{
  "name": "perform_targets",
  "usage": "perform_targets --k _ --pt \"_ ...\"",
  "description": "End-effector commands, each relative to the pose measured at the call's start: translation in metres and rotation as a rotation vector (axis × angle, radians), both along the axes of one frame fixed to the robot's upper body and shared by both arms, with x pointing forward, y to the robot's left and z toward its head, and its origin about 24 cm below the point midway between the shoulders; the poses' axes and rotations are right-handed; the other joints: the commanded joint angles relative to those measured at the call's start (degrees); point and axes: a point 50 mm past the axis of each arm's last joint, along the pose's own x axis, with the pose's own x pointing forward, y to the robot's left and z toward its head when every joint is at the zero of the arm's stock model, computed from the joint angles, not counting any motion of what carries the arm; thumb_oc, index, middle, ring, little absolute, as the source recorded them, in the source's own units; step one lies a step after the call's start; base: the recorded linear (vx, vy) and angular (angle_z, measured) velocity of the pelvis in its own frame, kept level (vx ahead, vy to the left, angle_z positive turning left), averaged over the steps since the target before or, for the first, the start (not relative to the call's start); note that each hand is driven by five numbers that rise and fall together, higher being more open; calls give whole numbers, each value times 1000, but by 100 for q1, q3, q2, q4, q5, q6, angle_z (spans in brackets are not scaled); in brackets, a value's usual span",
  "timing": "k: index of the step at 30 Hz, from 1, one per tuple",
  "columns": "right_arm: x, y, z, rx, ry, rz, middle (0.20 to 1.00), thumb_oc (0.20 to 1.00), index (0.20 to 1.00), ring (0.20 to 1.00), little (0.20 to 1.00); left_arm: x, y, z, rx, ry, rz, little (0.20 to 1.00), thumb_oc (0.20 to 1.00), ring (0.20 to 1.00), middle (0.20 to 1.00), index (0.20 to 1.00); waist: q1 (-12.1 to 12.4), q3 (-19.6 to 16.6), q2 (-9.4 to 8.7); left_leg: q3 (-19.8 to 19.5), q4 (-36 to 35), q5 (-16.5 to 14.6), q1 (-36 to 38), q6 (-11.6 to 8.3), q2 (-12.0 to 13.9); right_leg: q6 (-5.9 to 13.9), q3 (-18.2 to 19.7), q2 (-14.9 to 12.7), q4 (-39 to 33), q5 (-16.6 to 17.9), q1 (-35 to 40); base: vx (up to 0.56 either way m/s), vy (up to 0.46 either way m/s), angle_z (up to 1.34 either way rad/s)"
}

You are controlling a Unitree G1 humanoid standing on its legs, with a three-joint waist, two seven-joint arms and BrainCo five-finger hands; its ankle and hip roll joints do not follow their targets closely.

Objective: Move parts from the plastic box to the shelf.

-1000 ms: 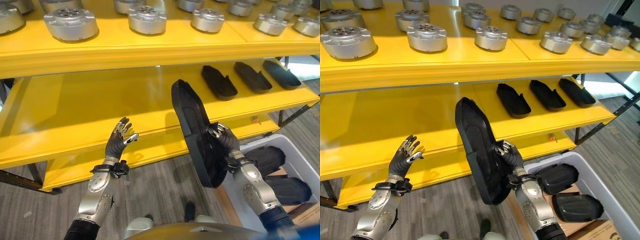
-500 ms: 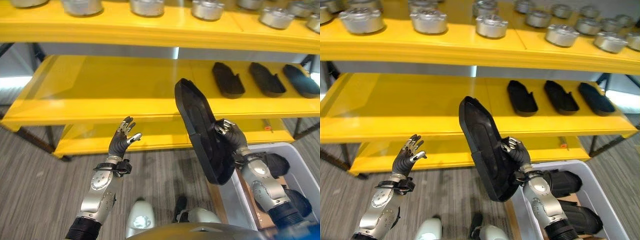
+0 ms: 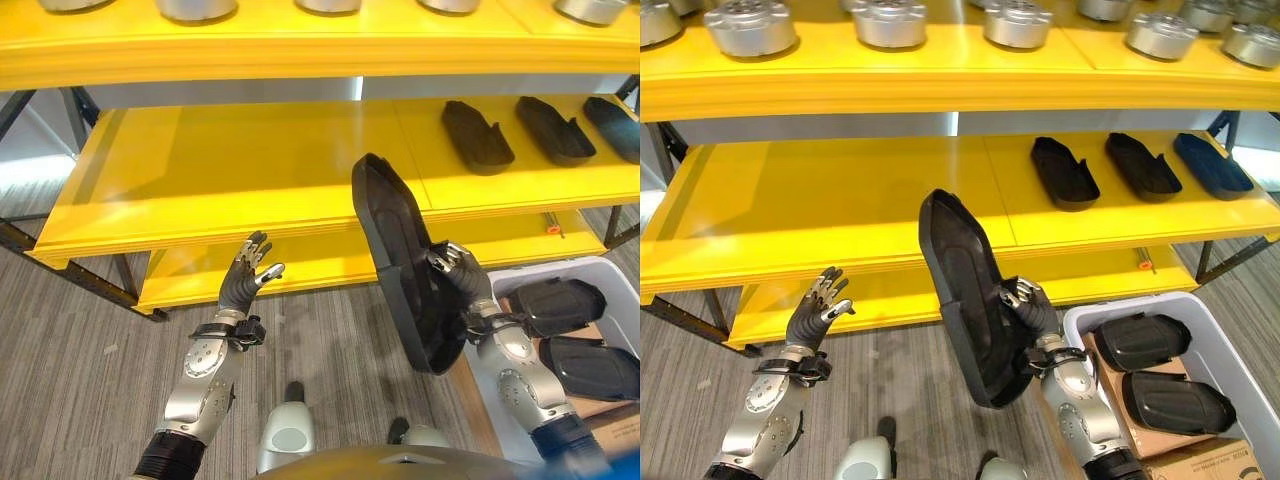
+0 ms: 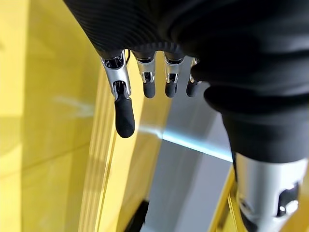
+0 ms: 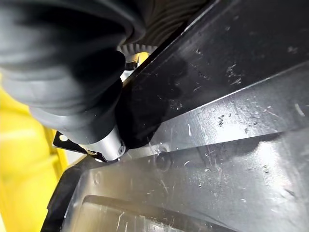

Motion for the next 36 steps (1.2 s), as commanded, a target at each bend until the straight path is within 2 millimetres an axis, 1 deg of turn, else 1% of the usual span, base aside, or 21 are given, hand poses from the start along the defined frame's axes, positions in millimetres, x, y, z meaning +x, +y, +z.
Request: perform_targets --k 1,7,10,12,14,16,18,19,20,21,22,24,25,26,27,28,29,30,32,35,36 --pt "10 5 31 54 -160 19 200 200 200 200 200 -2 7 18 37 -96 14 1000 1000 1000 1000 1000 -58 -263 -74 -143 110 266 -579 -92 121 185 -145 -116 -867 713 702 66 76 5" --pt "11 14 30 55 -152 60 200 200 200 200 200 0 9 23 52 -115 20 1000 1000 1000 1000 1000 -44 -281 -151 -68 198 81 -664 23 -23 324 -70 -264 -1022 1023 600 53 77 0" --pt "14 20 32 49 -158 84 200 200 200 200 200 1 10 26 52 -129 25 1000 1000 1000 1000 1000 17 -278 -208 8 385 -102 -730 119 -112 435 -16 -398 -979 1271 524 55 95 -5" --pt "15 21 33 50 -160 87 200 200 200 200 200 0 10 27 53 -131 25 1000 1000 1000 1000 1000 35 -272 -217 10 427 -144 -740 140 -126 451 -17 -425 -950 1305 512 49 72 -9" --pt "15 23 33 56 -160 90 200 200 200 200 200 1 9 28 55 -136 14 1000 1000 1000 1000 1000 83 -251 -231 -28 526 -291 -732 247 -243 492 -36 -535 -588 1417 441 80 143 -7" --pt "16 25 34 61 -164 87 200 200 200 200 200 2 8 28 66 -132 9 1000 1000 1000 1000 1000 73 -176 -189 -99 469 -389 -579 393 -337 468 131 -580 201 1708 97 57 150 5" --pt "19 27 39 67 -185 91 200 200 200 200 200 5 8 31 75 -144 2 1000 1000 1000 1000 1000 -28 -44 -75 -222 366 -361 -430 475 -407 415 351 -450 953 1948 -344 29 166 28" --pt "21 29 42 69 -197 97 200 200 200 200 200 6 8 33 80 -151 -3 1000 1000 1000 1000 1000 -65 8 -9 -246 289 -334 -348 502 -401 389 373 -388 1186 1898 -522 36 135 41" --pt "22 29 42 59 -202 92 200 200 200 200 200 6 7 34 91 -153 -10 1000 1000 1000 1000 1000 -58 45 35 -219 261 -393 -250 526 -400 383 271 -474 1238 1865 -605 68 77 45" --pt "24 29 45 44 -215 89 200 200 200 200 200 6 8 35 94 -157 -14 1000 1000 1000 1000 1000 -48 63 61 -170 269 -474 -171 520 -394 358 98 -655 995 1817 -644 103 -11 24" --pt "29 29 51 25 -235 88 200 200 200 200 200 7 9 37 97 -164 -18 1000 1000 1000 1000 1000 -26 95 68 -168 302 -565 -117 471 -353 368 -42 -870 581 1855 -698 102 -98 10" --pt "39 29 63 -7 -276 82 200 200 200 200 200 8 9 39 89 -173 -17 1000 1000 1000 1000 1000 -9 197 19 -194 452 -676 -77 344 -299 445 -131 -1068 -259 1913 -724 100 -185 -14" --pt "47 33 72 -47 -311 91 200 200 200 200 200 9 11 41 91 -181 -1 1000 1000 1000 1000 1000 63 320 15 -156 591 -812 13 243 -174 573 -326 -1223 -866 2109 -806 110 -223 -15" --pt "51 33 78 -66 -335 77 200 200 200 200 200 9 12 41 86 -181 13 1000 1000 1000 1000 1000 88 332 -22 -176 636 -831 29 196 -134 604 -276 -1274 -969 2107 -825 93 -218 -13" --pt "50 27 80 -70 -339 60 200 200 200 200 200 8 13 40 77 -177 16 1000 1000 1000 1000 1000 119 342 -102 -195 752 -832 -14 156 -166 601 -238 -1242 -917 2029 -621 77 -200 -2" --pt "51 23 80 -86 -339 61 200 200 200 200 200 10 11 37 74 -165 8 1000 1000 1000 1000 1000 95 320 -187 -264 742 -822 -44 111 -163 581 8 -1077 -807 1887 -598 65 -207 30" --pt "53 21 87 -91 -364 54 200 200 200 200 200 11 10 38 59 -173 6 1000 1000 1000 1000 1000 142 256 -278 -310 694 -766 -78 48 -145 583 -140 -1079 -709 1817 -624 80 -256 58" --pt "56 19 92 -102 -377 45 200 200 200 200 200 10 7 38 56 -173 -9 1000 1000 1000 1000 1000 153 249 -300 -381 681 -746 -94 -13 -107 596 -180 -1017 -653 1890 -583 87 -277 62" --pt "65 11 102 -148 -406 6 200 200 200 200 200 7 4 38 36 -170 -19 1000 1000 1000 1000 1000 189 237 -316 -551 584 -609 -155 -128 8 585 -418 -949 -581 1818 -505 64 -269 35" --pt "78 2 126 -213 -473 -30 200 200 200 200 200 7 0 41 24 -179 -55 1000 1000 1000 1000 1000 247 383 -264 -702 441 -428 -252 -253 263 454 -503 -734 -365 1429 -613 -41 -217 39" --pt "85 -3 138 -258 -505 -57 200 200 200 200 200 7 -2 44 29 -189 -74 1000 1000 1000 1000 1000 285 458 -245 -723 407 -360 -294 -294 340 442 -567 -708 -272 1363 -689 -86 -170 22"
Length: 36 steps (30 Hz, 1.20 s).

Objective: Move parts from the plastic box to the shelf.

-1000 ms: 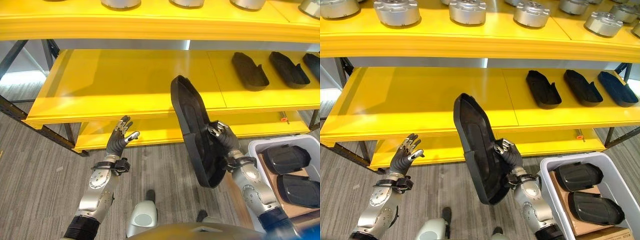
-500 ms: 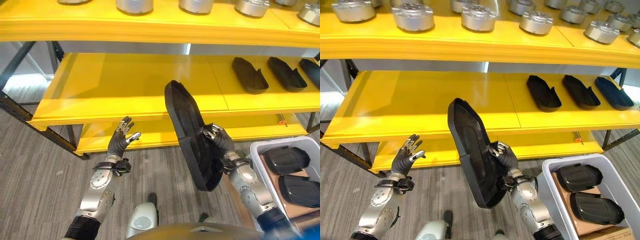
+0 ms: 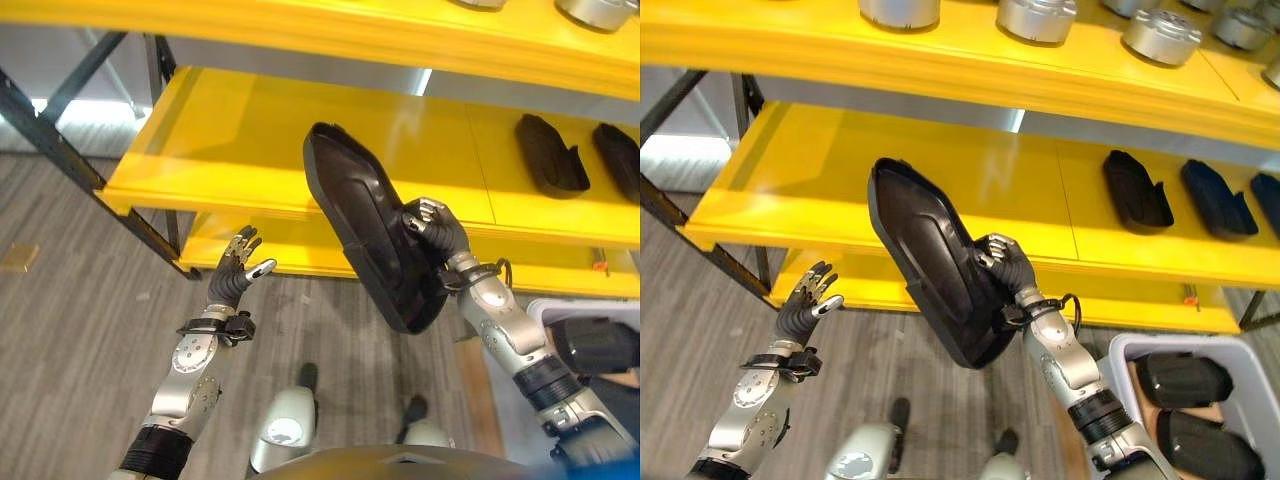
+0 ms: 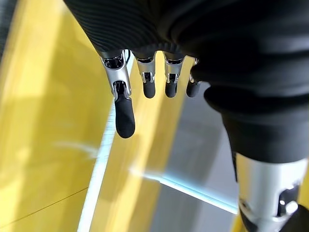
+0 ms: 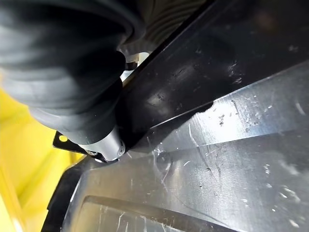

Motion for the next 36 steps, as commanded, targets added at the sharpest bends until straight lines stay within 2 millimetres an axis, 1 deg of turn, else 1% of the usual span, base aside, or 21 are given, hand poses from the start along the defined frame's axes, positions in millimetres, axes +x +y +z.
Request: perform_targets --k 1,2,4,9,10,11,12,15,18,22,26,27,28,30,36 --pt "19 -12 66 -13 -257 -80 200 200 200 200 200 8 -3 38 -2 -169 -65 1000 1000 1000 1000 1000 -20 94 -17 -4 241 -454 248 -247 677 140 39 -268 664 1 -432 -75 -133 -2" --pt "25 -17 74 -20 -270 -111 200 200 200 200 200 8 -4 40 -7 -176 -74 1000 1000 1000 1000 1000 -9 137 0 -16 196 -423 228 -257 710 124 44 -246 712 -32 -491 -52 -98 -11" --pt "38 -20 100 -51 -323 -163 200 200 200 200 200 8 -5 41 -8 -179 -85 1000 1000 1000 1000 1000 6 256 43 -20 168 -374 176 -280 784 96 90 -211 906 -118 -655 -36 -62 -14" --pt "62 -32 153 -122 -411 -322 200 200 200 200 200 11 -9 48 -13 -208 -97 1000 1000 1000 1000 1000 51 503 193 -54 147 -294 29 -316 834 51 177 -188 1212 -248 -958 -21 -17 -8" --pt "66 -34 160 -129 -414 -349 200 200 200 200 200 10 -10 49 -17 -211 -104 1000 1000 1000 1000 1000 62 528 211 -61 138 -280 9 -318 836 42 187 -178 1234 -255 -984 0 0 0" --pt "66 -34 161 -129 -415 -348 200 200 200 200 200 11 -10 49 -18 -213 -103 1000 1000 1000 1000 1000 57 534 214 -61 139 -280 7 -319 836 41 189 -178 1239 -257 -989 -2 -13 4" --pt "72 -35 177 -144 -427 -382 200 200 200 200 200 11 -13 50 -24 -217 -110 1000 1000 1000 1000 1000 76 584 248 -76 105 -235 -41 -323 855 25 198 -158 1278 -278 -1071 0 -16 10" --pt "82 -36 192 -155 -408 -430 200 200 200 200 200 12 -15 51 -24 -222 -122 1000 1000 1000 1000 1000 121 670 290 -79 66 -198 -79 -330 871 9 185 -140 1341 -291 -1160 -6 -13 7" --pt "95 -44 197 -160 -318 -499 200 200 200 200 200 13 -18 55 -25 -239 -142 1000 1000 1000 1000 1000 234 736 361 -143 36 -173 -142 -329 867 1 167 -145 1404 -313 -1247 -1 -15 3" --pt "100 -62 198 -163 -230 -582 200 200 200 200 200 14 -22 60 -25 -258 -170 1000 1000 1000 1000 1000 388 786 449 -236 87 -184 -238 -336 851 -1 108 -162 1499 -366 -1281 3 -26 7" --pt "98 -81 204 -176 -184 -659 200 200 200 200 200 17 -26 63 -12 -269 -191 1000 1000 1000 1000 1000 545 830 556 -356 131 -159 -372 -332 805 13 10 -197 1586 -394 -1320 -1 -22 22" --pt "98 -81 204 -176 -185 -660 200 200 200 200 200 17 -26 63 -12 -270 -191 1000 1000 1000 1000 1000 546 833 559 -357 135 -162 -373 -333 806 13 9 -197 1589 -396 -1320 -5 -20 28" --pt "96 -93 204 -149 -158 -698 200 200 200 200 200 17 -30 64 -14 -271 -209 1000 1000 1000 1000 1000 634 841 618 -426 149 -155 -427 -326 785 19 -33 -222 1632 -425 -1338 -3 -18 28" --pt "92 -105 205 -133 -139 -738 200 200 200 200 200 18 -33 65 -14 -276 -223 1000 1000 1000 1000 1000 708 853 685 -484 191 -160 -487 -322 747 26 -84 -250 1681 -452 -1346 -9 -18 23" --pt "78 -143 211 40 -111 -843 200 200 200 200 200 19 -38 66 -14 -279 -251 1000 1000 1000 1000 1000 919 857 908 -642 326 -195 -688 -307 622 59 -206 -364 1814 -524 -1390 -3 -5 23"
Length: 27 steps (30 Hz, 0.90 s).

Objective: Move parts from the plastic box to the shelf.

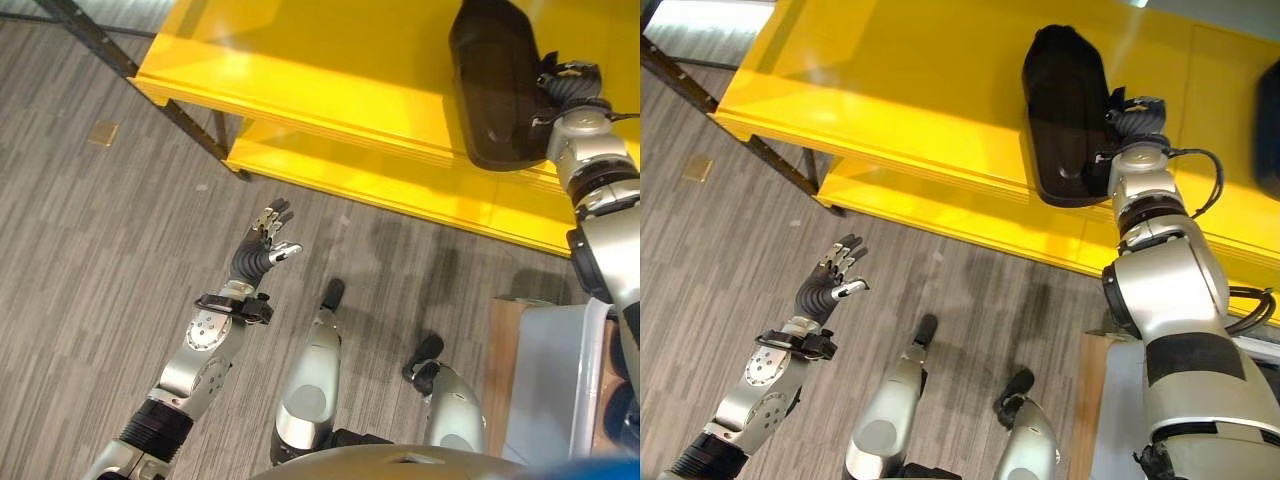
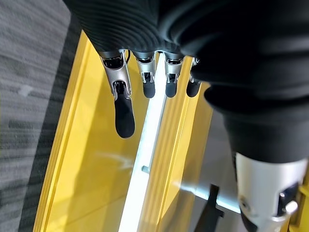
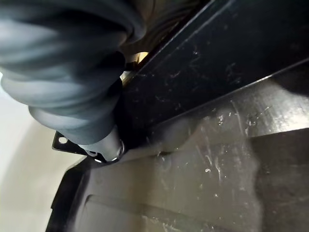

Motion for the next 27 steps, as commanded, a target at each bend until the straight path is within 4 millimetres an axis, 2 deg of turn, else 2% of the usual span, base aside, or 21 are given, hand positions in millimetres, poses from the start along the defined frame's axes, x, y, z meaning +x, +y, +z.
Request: perform_targets --k 1,6,10,11,12,16,18,27 --pt "-10 -7 66 38 -237 -18 200 200 200 200 200 0 -9 31 -45 -141 -53 1000 1000 1000 1000 1000 5 -126 -41 -4 649 -740 -20 -53 427 465 205 -218 -318 672 -32 4 7 23" --pt "-21 -28 70 121 -282 -80 200 200 200 200 200 2 -12 32 -44 -146 -60 1000 1000 1000 1000 1000 148 -101 104 -97 763 -777 -177 -39 332 489 120 -279 -266 629 -68 0 3 15" --pt "-32 -43 85 128 -318 -121 200 200 200 200 200 2 -12 33 -49 -144 -61 1000 1000 1000 1000 1000 214 -86 185 -165 884 -809 -356 -38 241 499 108 -358 -167 577 -169 16 15 8" --pt "-34 -44 87 133 -324 -127 200 200 200 200 200 2 -13 33 -48 -143 -62 1000 1000 1000 1000 1000 214 -103 198 -172 912 -945 -321 -50 257 558 149 -347 -110 453 -145 79 6 17" --pt "-36 -46 89 146 -335 -130 200 200 200 200 200 2 -13 32 -48 -140 -65 1000 1000 1000 1000 1000 218 -91 217 -170 953 -957 -361 -45 237 556 156 -360 -84 440 -163 75 7 19" --pt "-49 -63 98 188 -381 -181 200 200 200 200 200 1 -13 31 -56 -129 -65 1000 1000 1000 1000 1000 218 -25 264 -156 1014 -861 -546 -38 160 512 151 -425 -54 536 -326 -50 49 10" --pt "-54 -68 104 190 -395 -197 200 200 200 200 200 0 -13 30 -57 -122 -60 1000 1000 1000 1000 1000 205 -7 275 -135 1039 -994 -535 -45 180 566 206 -415 14 406 -342 73 9 9" --pt "-71 -78 130 124 -434 -245 200 200 200 200 200 -3 -10 33 -61 -131 -48 1000 1000 1000 1000 1000 133 43 306 -118 1063 -959 -679 -62 158 566 241 -442 87 388 -503 -7 9 -2"
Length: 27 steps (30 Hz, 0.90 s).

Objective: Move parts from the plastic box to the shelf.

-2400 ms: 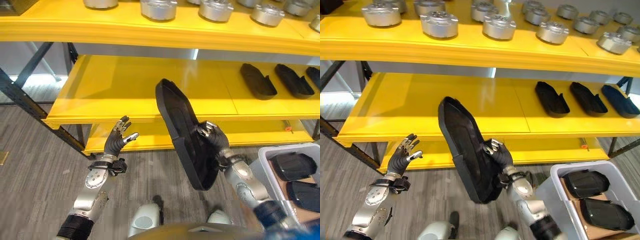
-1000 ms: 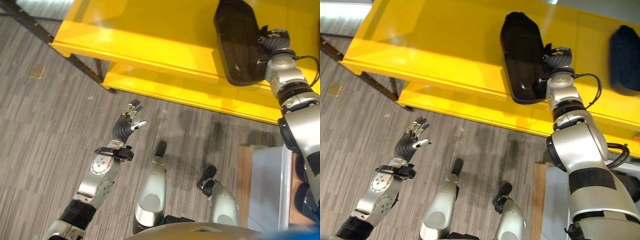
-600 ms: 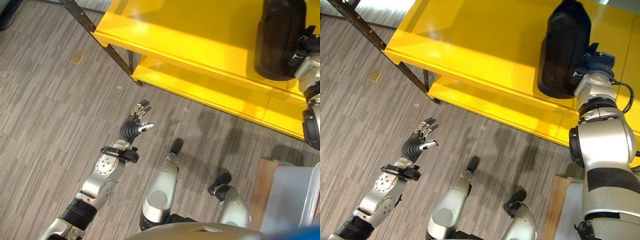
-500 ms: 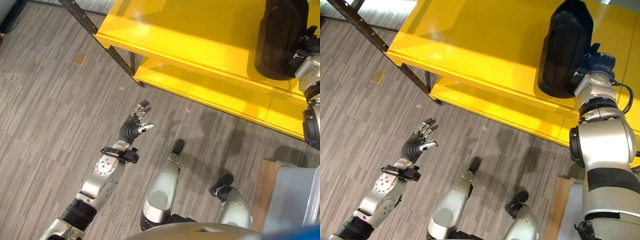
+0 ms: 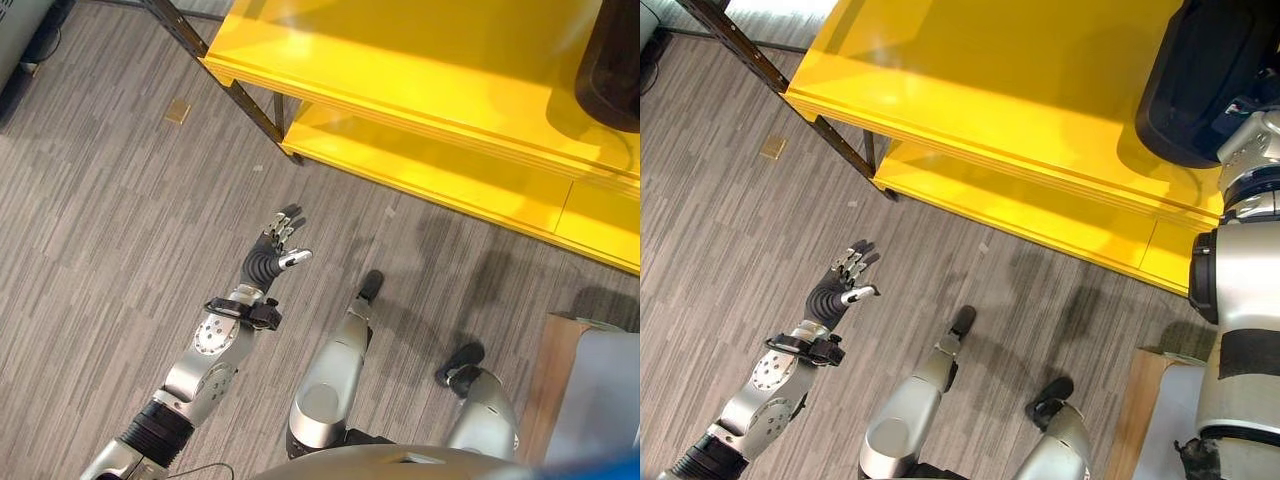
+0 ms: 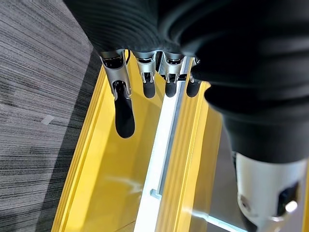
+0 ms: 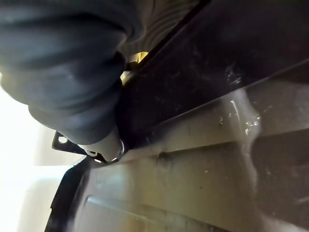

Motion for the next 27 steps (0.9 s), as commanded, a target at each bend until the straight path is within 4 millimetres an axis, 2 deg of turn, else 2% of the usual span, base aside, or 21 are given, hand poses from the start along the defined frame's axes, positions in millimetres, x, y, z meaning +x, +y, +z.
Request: perform_targets --k 1,8,9,10,11,16,20,27 --pt "-25 -3 81 -156 -227 -23 200 200 200 200 200 2 -2 33 -38 -158 -22 1000 1000 1000 1000 1000 -6 149 -78 179 771 -1063 2 -113 517 518 397 10 -568 628 105 0 0 0" --pt "-24 2 88 -239 -183 -25 200 200 200 200 200 1 1 34 -38 -158 -17 1000 1000 1000 1000 1000 -24 200 -81 192 766 -1041 -46 -121 513 511 413 17 -534 615 30 0 0 0" --pt "-24 3 89 -264 -165 -31 235 235 235 235 235 1 1 34 -37 -159 -15 1000 1000 1000 1000 1000 -27 213 -84 190 770 -1036 -57 -122 509 513 410 14 -529 614 24 0 0 0" --pt "-23 4 89 -272 -163 -30 564 564 564 564 564 1 1 34 -38 -161 -17 1000 1000 1000 1000 1000 -34 223 -78 189 771 -1032 -65 -122 503 516 406 12 -528 614 23 0 0 0" --pt "-23 4 89 -276 -165 -33 1000 1000 1000 1000 1000 1 1 34 -40 -160 -14 1000 1000 1000 1000 1000 -41 222 -75 182 771 -1029 -70 -118 505 516 402 10 -524 615 15 0 0 0" --pt "-21 10 93 -332 -163 -35 1000 1000 1000 1000 1000 1 2 35 -41 -169 -7 1000 1000 1000 1000 1000 -33 223 -83 170 769 -1018 -90 -119 502 513 405 14 -502 596 6 0 0 0" --pt "-18 22 103 -438 -150 -10 1000 1000 1000 1000 1000 1 3 37 -35 -179 -8 1000 1000 1000 1000 1000 -59 230 -109 157 780 -1009 -83 -123 500 505 418 6 -487 603 7 0 0 0" --pt "-17 29 110 -469 -167 -29 1000 1000 1000 1000 1000 3 5 37 -29 -184 4 1000 1000 1000 1000 1000 -97 217 -157 157 803 -1021 -36 -121 505 495 443 25 -478 596 49 0 0 0"
